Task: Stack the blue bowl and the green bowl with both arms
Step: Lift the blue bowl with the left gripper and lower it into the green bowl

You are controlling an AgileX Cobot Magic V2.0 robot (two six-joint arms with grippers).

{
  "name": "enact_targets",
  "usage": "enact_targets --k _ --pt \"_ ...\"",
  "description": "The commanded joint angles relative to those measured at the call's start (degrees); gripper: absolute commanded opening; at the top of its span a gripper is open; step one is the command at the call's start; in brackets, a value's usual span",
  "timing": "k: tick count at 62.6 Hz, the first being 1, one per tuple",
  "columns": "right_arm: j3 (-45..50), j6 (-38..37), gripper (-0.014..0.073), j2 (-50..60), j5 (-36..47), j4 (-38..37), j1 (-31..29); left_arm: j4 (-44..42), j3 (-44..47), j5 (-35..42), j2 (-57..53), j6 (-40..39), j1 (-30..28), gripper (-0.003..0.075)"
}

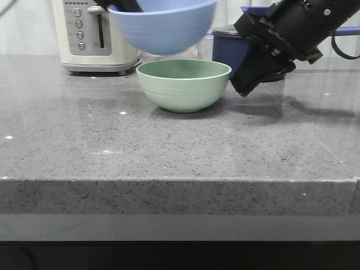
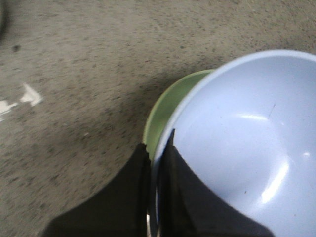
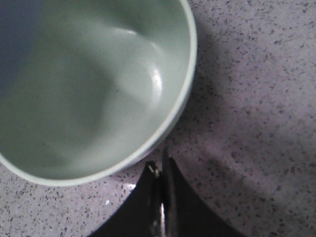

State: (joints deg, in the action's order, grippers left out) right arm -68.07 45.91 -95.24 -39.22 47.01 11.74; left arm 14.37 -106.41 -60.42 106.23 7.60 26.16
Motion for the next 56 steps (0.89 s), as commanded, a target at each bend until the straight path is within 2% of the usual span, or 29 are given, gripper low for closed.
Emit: enact_targets --k 1,41,48,56 --pt "-1.3 0.3 -0.0064 2.3 1.2 2.4 0.0 0.8 -3.8 1.8 -0.7 -0.3 1.4 -0.002" --pt "-1.3 0.3 -0.0064 2.3 1.2 2.4 0.0 1.4 -4.3 3.5 2.5 0.1 1.6 -0.0012" --pt "-1.3 0.3 -0.0064 2.3 1.2 2.4 0.0 1.6 -4.3 3.5 2.5 0.1 1.6 0.0066" --pt "-1.3 0.3 -0.0064 2.2 1.2 2.4 0.0 1.7 -4.3 3.2 2.5 0.1 1.6 0.0226"
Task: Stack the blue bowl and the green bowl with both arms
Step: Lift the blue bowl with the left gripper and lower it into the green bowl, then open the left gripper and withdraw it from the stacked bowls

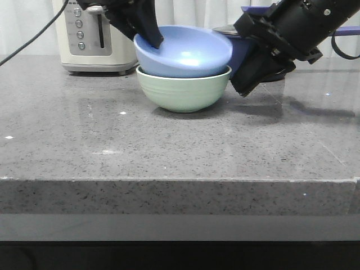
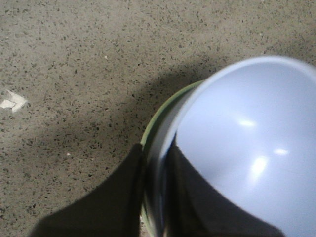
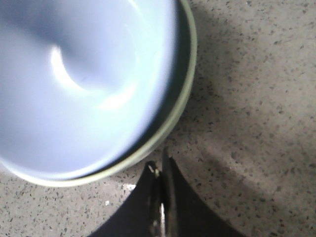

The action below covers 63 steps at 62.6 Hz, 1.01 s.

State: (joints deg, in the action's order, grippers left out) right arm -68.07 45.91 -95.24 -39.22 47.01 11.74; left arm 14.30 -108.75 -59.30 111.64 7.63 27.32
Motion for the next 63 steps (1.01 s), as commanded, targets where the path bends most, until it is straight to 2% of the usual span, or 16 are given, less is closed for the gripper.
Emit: enact_targets --k 1,7,11,27,40,63 --pt "-1.3 0.3 -0.0064 2.1 1.2 2.4 0.0 1.8 -2.0 2.1 -3.0 0.1 0.5 0.0246" --pt "-1.3 0.3 -0.0064 1.9 1.2 2.4 0.0 2.4 -2.0 1.9 -3.0 0.1 0.5 0.0349" --pt "-1.3 0.3 -0.0064 1.6 1.2 2.4 0.0 2.5 -2.0 1.6 -3.0 0.1 0.5 0.0383" --pt "-1.3 0.3 -0.0064 1.6 1.2 2.4 0.0 2.0 -2.9 -1.4 -7.2 0.1 -0.2 0.033" --pt "-1.3 0.3 -0.0064 1.6 1.2 2.4 0.0 -3.7 -0.8 -5.9 -15.6 -1.8 -0.2 0.0269" --pt "-1.3 0.3 -0.0064 1.6 1.2 2.4 0.0 -11.2 22.7 -1.7 -39.1 -6.4 -0.2 0.026"
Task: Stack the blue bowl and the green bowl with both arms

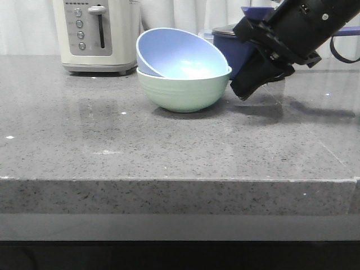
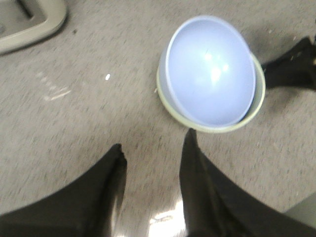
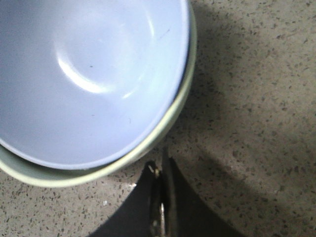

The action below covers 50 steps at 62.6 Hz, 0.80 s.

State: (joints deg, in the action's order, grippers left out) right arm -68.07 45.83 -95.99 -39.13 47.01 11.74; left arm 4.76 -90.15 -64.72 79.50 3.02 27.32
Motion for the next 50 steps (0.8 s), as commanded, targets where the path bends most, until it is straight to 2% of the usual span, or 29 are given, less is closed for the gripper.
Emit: enact_targets --k 1,15,28,35,38,45,50 --pt "-1.3 0.4 -0.0064 2.4 1.1 2.4 0.0 -1.8 5.2 3.7 -8.0 -1.8 -0.2 0.026" --pt "-1.3 0.4 -0.0064 2.4 0.4 2.4 0.0 -2.1 19.0 4.8 -22.3 -3.0 -0.2 0.026" --pt "-1.6 -0.8 -0.0053 4.3 -5.8 0.9 -0.9 -2.1 27.8 4.8 -32.5 -3.0 -0.2 0.026" --pt "-1.6 -8.9 -0.0053 7.9 -7.5 -8.1 -0.8 -2.1 30.2 5.3 -36.4 -3.0 -0.2 0.026" --pt "-1.6 -13.9 -0.0053 10.2 -8.3 -15.2 -0.7 -2.1 30.9 5.4 -37.8 -3.0 -0.2 0.026" --pt "-1.5 -24.3 -0.0053 16.0 -10.3 -26.7 -0.7 -2.1 32.1 5.5 -39.5 -3.0 -0.2 0.026" --pt "-1.5 -29.4 -0.0053 20.8 -12.3 -31.4 -0.7 -2.1 32.7 6.1 -39.7 -3.0 -0.2 0.026"
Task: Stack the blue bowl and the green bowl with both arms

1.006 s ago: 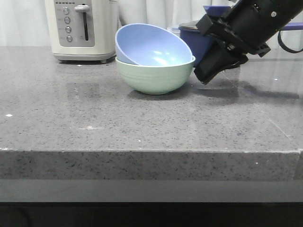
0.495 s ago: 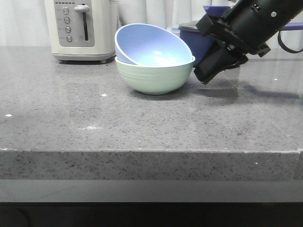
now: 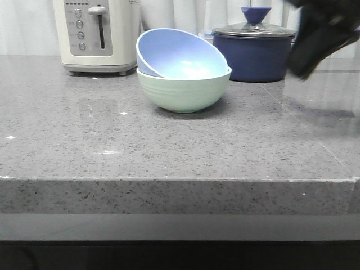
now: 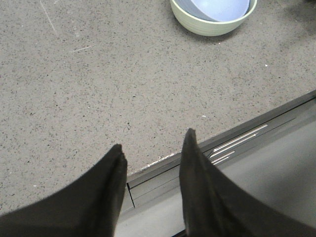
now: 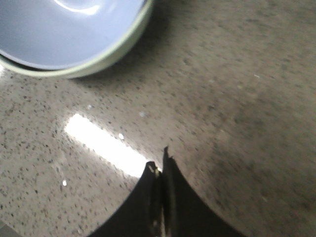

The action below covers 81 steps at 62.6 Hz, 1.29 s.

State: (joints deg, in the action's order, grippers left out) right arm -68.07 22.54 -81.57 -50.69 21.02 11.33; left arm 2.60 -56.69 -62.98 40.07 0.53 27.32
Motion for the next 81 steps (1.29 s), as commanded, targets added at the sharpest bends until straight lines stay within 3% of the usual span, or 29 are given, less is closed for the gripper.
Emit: enact_targets --k 1,35,53,58,68,81 --pt "-1.4 -6.7 -0.0053 7.8 -1.0 -5.9 -0.3 0.1 -0.7 4.3 -0.2 -0.5 -0.2 0.026" --pt "13.9 -13.3 -0.0053 45.2 -1.2 -7.3 -0.3 -0.3 0.1 6.1 -0.2 -0.5 -0.2 0.026" --pt "21.5 -15.8 -0.0053 54.2 0.5 -7.4 -0.4 -0.3 0.1 7.8 -0.2 -0.5 -0.2 0.0259" --pt "22.2 -15.8 -0.0053 54.6 0.8 -7.4 -0.4 -0.5 0.1 7.8 -0.2 -0.5 -0.2 0.0202" --pt "22.2 -15.8 -0.0053 54.5 0.5 -7.4 -0.4 -0.5 0.1 7.7 -0.2 -0.5 -0.2 -0.002" --pt "22.2 -15.8 -0.0053 54.5 0.5 -7.4 -0.4 -0.5 0.1 7.7 -0.2 -0.5 -0.2 -0.002"
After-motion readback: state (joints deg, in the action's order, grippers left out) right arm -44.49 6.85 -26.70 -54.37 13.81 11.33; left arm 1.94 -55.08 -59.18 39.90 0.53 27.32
